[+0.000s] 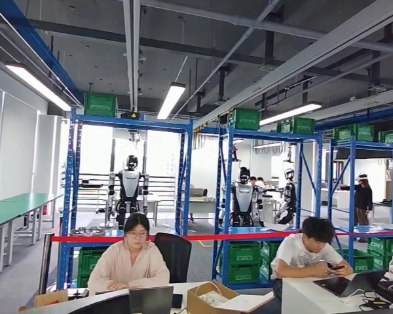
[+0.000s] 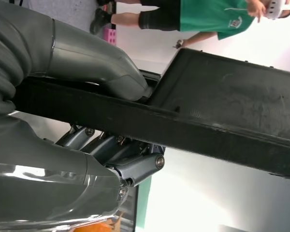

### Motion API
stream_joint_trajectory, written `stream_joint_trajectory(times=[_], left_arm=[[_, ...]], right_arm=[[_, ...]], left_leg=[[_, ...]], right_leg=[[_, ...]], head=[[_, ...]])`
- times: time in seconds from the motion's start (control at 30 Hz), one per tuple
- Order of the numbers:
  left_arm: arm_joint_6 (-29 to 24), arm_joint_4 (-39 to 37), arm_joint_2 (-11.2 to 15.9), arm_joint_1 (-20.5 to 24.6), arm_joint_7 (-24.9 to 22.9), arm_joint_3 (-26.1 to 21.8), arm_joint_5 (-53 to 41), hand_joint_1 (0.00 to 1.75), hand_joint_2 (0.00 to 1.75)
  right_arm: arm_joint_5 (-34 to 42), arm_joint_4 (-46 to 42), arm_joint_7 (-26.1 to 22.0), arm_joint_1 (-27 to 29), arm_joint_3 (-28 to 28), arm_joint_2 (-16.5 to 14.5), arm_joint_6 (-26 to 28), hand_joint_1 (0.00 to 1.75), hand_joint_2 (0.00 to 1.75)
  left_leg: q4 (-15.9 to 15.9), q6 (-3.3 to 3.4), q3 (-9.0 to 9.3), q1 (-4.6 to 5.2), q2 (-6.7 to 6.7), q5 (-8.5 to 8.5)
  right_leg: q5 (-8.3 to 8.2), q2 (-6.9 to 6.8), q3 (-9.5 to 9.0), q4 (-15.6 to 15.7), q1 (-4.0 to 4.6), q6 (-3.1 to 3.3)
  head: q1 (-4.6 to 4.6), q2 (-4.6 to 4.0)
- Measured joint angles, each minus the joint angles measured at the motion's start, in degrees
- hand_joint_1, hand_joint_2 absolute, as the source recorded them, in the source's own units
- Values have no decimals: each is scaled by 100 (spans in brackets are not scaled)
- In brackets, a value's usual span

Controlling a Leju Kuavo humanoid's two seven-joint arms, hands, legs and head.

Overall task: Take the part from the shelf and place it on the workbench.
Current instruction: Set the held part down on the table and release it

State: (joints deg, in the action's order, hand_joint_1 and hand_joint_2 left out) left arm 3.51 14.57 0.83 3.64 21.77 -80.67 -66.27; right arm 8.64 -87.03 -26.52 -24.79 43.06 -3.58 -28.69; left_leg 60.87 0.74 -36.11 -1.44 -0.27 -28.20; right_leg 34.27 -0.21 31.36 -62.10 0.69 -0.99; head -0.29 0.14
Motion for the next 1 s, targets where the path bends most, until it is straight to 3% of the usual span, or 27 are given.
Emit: stream_joint_trajectory(times=[0.07, 0.1, 0.13, 0.17, 0.2, 0.27, 0.33, 0.43, 0.5, 0.6, 0.67, 0.73, 0.77, 0.8, 0.93, 1.0], left_arm=[[-1, 1, 2, 7, 2, 0, 0, 0, 175], [-1, 1, 2, 9, 2, 0, 1, 0, 175], [0, 1, 2, 9, 2, 0, 2, 0, 175], [0, 1, 2, 10, 2, 0, 3, 0, 175], [1, 0, 1, 10, 2, 0, 5, 0, 175], [2, -1, -21, 28, 3, -1, 9, 0, 175], [3, -2, -59, 81, 6, -2, 13, 0, 175], [11, -2, -88, 99, 14, -2, 17, 0, 175], [18, -2, -98, 83, 28, -2, 17, 0, 175], [19, -2, -101, 92, 53, -2, 17, 0, 175], [19, -2, -102, 63, 60, -2, 16, 0, 175], [17, -2, -102, 42, 60, -2, 11, 0, 175], [17, -3, -106, 49, 57, -2, 7, 0, 175], [17, -4, -109, 63, 49, -1, -3, 0, 175], [20, -6, -116, 70, -68, 6, -105, 0, 175], [23, -6, -114, 68, -171, 27, -218, 0, 175]], right_arm=[[8, -1, -1, -10, 13, 0, -3, 175, 175], [12, -1, -1, -7, 21, 0, -4, 175, 175], [14, -1, -1, -4, 29, 0, -5, 175, 175], [13, -1, 1, -6, 37, -1, -3, 175, 175], [2, -2, 7, -17, 43, -4, 2, 175, 175], [-75, -3, 33, -62, 54, -12, 34, 175, 175], [-193, -1, 63, -125, 66, -10, 85, 175, 175], [-272, -2, 83, -213, 85, -23, 114, 175, 175], [-263, 2, 90, -287, 101, -62, 113, 175, 175], [-194, 27, 123, -358, 116, -84, 109, 175, 175], [-188, 43, 162, -346, 129, -90, 129, 175, 175], [-275, 43, 178, -382, 143, -105, 204, 175, 175], [-327, 36, 185, -428, 144, -117, 262, 175, 175], [-378, 20, 200, -490, 141, -139, 322, 175, 175], [-577, -40, 325, -825, 56, -260, 601, 175, 175], [-843, -26, 438, -1071, -40, -333, 820, 175, 175]], left_leg=[[-3, 34, 62, 3, -6, -56], [-2, 36, 96, 8, -11, -88], [-2, 35, 138, 14, -18, -122], [-2, 33, 189, 20, -28, -161], [-4, 25, 251, 26, -56, -201], [-24, -7, 352, 9, -126, -275], [-58, -58, 371, -56, -215, -297], [-142, -136, 385, -110, -322, -290], [10, -154, 306, -75, -249, -380], [894, -180, -270, -43, -114, -608], [1111, -217, -527, -53, -80, -455], [655, -254, -427, -72, -41, -20], [415, -265, -342, -65, -21, 139], [229, -246, -268, -54, -6, 196], [125, -106, -230, -13, -3, 92], [116, -62, -208, -25, -6, 73]], right_leg=[[235, 3, 442, -748, -22, -41], [294, 3, 685, -1093, -28, -47], [251, 4, 863, -1278, -28, -43], [91, 7, 943, -1249, -24, -26], [-164, 25, 919, -1010, -15, 3], [-671, 215, 714, -317, 7, 83], [-853, 399, 587, 50, 40, 152], [-807, 308, 464, 255, 78, 215], [-765, 204, 266, 526, 50, 247], [-668, 89, 101, 624, 28, 271], [-564, 49, 10, 585, 24, 261], [-422, 42, -86, 494, 2, 223], [-347, 42, -111, 437, 3, 185], [-281, 43, -107, 372, 4, 146], [-180, 36, -57, 277, 2, 64], [-43, 32, 36, 66, -15, 20]], head=[[-1, -1], [-2, -1], [-2, -1], [-2, -1], [-2, -1], [-2, -1], [-5, 4], [-11, 5], [-7, 4], [0, 1], [1, 0], [1, -1], [1, -1], [0, -1], [0, -1], [1, -1]])
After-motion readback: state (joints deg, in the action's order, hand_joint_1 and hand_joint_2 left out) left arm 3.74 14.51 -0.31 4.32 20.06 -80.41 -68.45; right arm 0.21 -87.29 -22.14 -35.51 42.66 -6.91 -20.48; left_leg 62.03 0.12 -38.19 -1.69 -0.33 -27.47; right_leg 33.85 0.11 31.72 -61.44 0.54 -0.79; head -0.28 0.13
